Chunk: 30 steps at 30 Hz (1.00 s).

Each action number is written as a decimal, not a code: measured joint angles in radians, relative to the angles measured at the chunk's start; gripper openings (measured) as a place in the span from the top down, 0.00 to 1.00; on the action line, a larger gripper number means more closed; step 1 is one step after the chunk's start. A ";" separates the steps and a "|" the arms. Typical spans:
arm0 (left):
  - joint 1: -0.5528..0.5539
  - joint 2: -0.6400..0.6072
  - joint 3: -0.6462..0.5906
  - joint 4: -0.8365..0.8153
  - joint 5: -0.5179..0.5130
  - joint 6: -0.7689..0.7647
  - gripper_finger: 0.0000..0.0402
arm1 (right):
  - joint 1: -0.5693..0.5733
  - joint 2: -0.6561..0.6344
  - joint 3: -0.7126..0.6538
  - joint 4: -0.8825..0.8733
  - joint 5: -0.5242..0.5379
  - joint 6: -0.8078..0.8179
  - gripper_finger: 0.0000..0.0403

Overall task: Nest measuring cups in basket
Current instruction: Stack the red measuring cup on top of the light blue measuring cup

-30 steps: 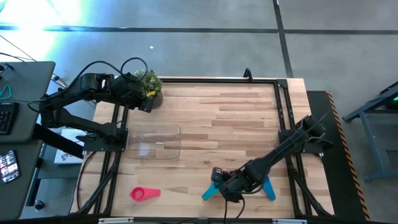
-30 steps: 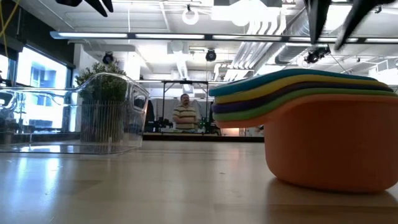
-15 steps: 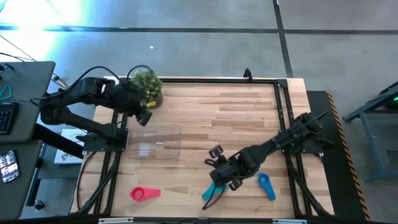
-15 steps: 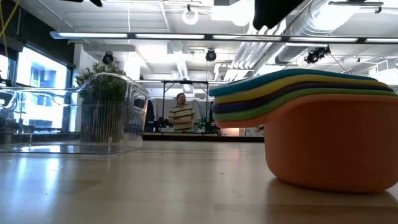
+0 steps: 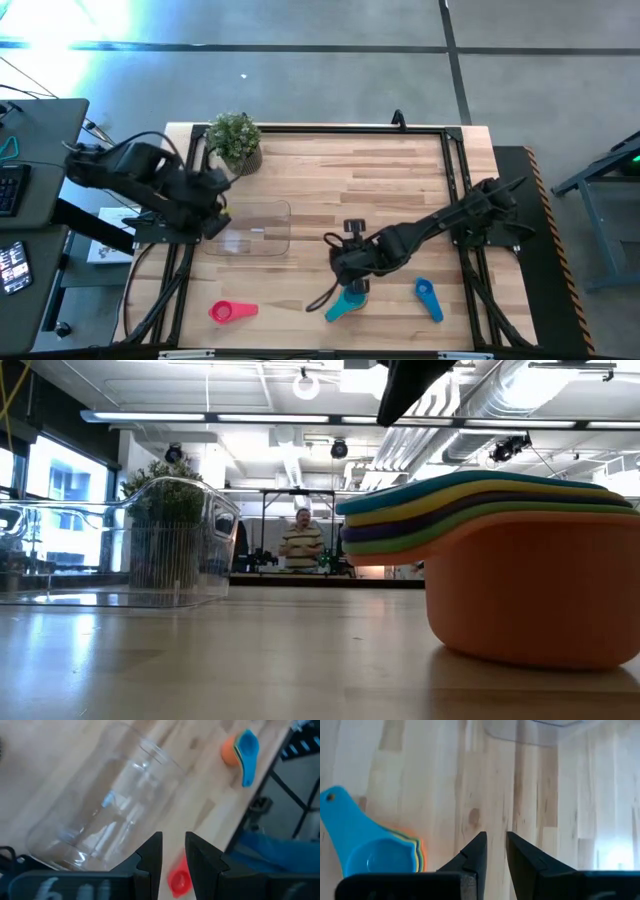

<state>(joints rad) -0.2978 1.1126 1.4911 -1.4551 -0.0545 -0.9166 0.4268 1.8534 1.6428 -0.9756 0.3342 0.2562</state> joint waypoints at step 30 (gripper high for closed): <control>-0.481 0.001 -0.157 0.107 0.062 -0.339 0.81 | -0.105 0.000 0.000 0.000 -0.181 0.268 0.62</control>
<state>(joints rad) -0.7788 1.1137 1.3342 -1.3483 0.0074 -1.2552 0.3223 1.8534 1.6424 -0.9756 0.1527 0.5245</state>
